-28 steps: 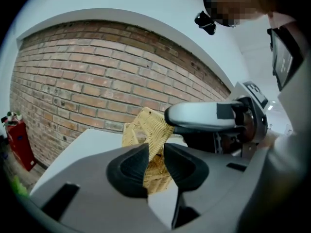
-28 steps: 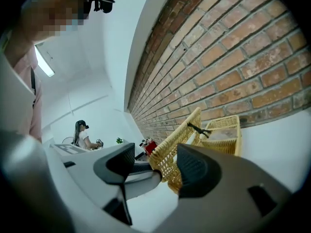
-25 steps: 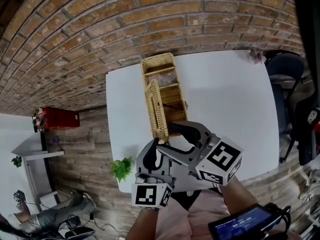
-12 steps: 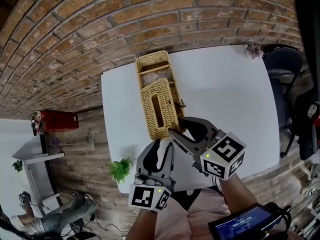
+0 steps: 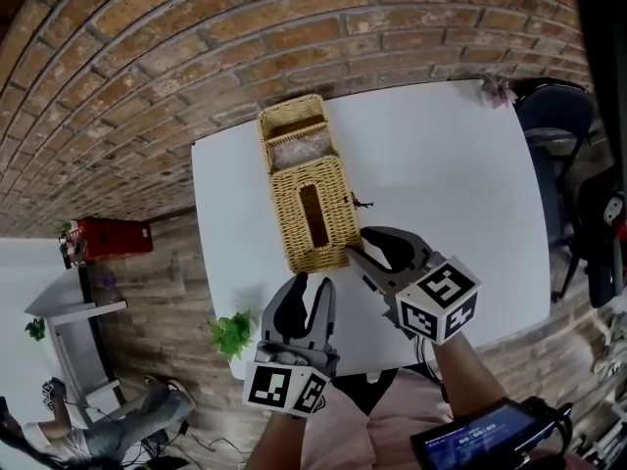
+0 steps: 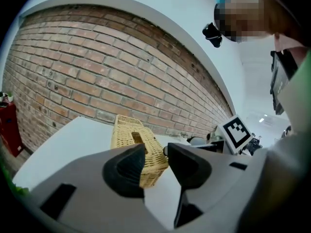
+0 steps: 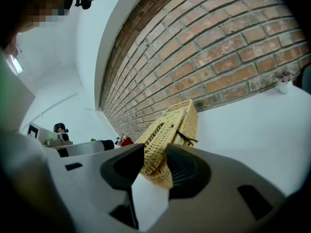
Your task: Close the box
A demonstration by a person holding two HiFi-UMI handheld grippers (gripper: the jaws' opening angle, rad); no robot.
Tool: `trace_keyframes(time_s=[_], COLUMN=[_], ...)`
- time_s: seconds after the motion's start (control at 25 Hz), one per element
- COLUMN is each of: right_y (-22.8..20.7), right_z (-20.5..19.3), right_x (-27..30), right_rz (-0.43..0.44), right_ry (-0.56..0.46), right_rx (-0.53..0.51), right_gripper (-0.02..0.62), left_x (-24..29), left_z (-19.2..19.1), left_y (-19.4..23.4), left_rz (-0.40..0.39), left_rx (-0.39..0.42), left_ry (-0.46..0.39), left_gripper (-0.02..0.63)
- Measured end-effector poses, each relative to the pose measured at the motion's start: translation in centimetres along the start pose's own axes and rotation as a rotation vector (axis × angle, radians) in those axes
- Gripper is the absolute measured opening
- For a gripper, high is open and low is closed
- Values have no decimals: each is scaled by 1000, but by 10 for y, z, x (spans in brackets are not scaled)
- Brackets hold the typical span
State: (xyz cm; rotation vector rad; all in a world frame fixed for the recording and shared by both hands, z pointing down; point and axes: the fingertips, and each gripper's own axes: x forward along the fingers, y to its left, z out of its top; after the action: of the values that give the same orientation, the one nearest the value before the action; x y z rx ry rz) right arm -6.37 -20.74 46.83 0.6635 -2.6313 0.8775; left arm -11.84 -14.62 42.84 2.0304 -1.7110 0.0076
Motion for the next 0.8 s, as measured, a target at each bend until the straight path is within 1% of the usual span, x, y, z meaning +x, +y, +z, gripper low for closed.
trace_keyframes(time_s=[0.16,0.28,0.4,0.48,0.6,0.68,0.72,0.76,0.8], right_y=[-11,-10,-2,8,31,47,54,61,66], right_z=[-5,-1,20,42,80,103,112,121,128], right_x=[-7,-18,-34,-49,-74,-92,-101,-110,-118], right_rz=[-32,-47,-69,-85,-100,-119,-134,-152,-171], right_ry=[3,-12,-61,-108,-198,-256,-283,-309,-333], right_rx=[10,-1,-69,-134,-237,-311,-350,-384,-412], right_gripper=[152,152,152,150,121,90,69,41,6], left_x=[0,-2,-6,-10,-19,-28,-33,-39,-43], left_z=[2,8,26,46,87,119,133,145,156], left_y=[-3,-9,-16,-22,-38,-51,-57,-62,-66], left_rz=[-4,-4,0,6,18,46,68,90,106], left_rx=[1,0,-19,-11,60,142,181,202,204], left_ry=[-8,-27,-87,-143,-239,-309,-341,-370,-393], left_gripper=[150,150,149,143,123,94,67,45,28])
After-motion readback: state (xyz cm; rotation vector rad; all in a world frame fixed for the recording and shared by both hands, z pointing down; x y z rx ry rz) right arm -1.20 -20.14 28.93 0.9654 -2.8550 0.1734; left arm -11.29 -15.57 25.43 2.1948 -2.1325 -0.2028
